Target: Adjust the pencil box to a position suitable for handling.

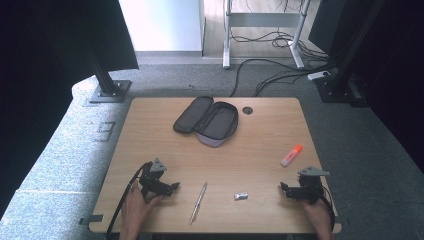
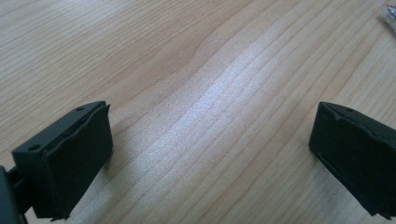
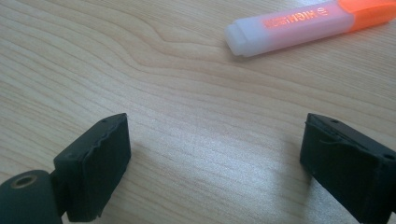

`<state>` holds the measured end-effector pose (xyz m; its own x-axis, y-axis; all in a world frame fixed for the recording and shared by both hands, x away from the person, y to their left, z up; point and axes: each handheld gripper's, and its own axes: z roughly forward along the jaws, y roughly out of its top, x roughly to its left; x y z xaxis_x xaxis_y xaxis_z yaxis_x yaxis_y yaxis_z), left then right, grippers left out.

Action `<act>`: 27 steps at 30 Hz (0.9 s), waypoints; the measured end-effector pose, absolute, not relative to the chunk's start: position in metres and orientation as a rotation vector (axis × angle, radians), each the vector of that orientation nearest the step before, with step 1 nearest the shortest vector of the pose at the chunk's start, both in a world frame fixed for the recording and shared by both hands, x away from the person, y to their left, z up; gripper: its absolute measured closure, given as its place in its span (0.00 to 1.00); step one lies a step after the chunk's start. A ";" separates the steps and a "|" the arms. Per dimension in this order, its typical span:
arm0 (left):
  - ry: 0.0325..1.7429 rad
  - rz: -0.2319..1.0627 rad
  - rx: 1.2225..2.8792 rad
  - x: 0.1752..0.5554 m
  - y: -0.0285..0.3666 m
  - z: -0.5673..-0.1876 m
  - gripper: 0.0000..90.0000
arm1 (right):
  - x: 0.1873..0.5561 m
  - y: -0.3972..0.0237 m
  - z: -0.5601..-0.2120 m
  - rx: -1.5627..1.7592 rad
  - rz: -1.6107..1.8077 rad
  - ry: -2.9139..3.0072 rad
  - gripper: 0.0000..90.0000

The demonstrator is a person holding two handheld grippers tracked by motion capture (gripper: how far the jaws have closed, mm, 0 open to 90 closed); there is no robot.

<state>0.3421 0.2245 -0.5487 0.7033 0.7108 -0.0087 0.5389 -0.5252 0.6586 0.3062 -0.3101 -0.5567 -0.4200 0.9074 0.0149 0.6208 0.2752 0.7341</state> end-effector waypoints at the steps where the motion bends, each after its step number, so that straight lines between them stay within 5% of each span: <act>1: 0.947 0.344 2.262 0.342 0.225 -0.549 0.00 | 0.306 -0.310 -0.557 1.379 0.949 2.142 0.09; 27: 0.996 0.361 2.247 0.341 0.222 -0.548 0.00 | 0.307 -0.310 -0.557 1.372 0.950 2.148 0.09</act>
<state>0.3415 0.2216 -0.5481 0.6740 0.7386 -0.0097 0.5612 -0.5034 0.6570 0.3068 -0.3096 -0.5567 -0.4261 0.9046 0.0142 0.6190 0.2801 0.7337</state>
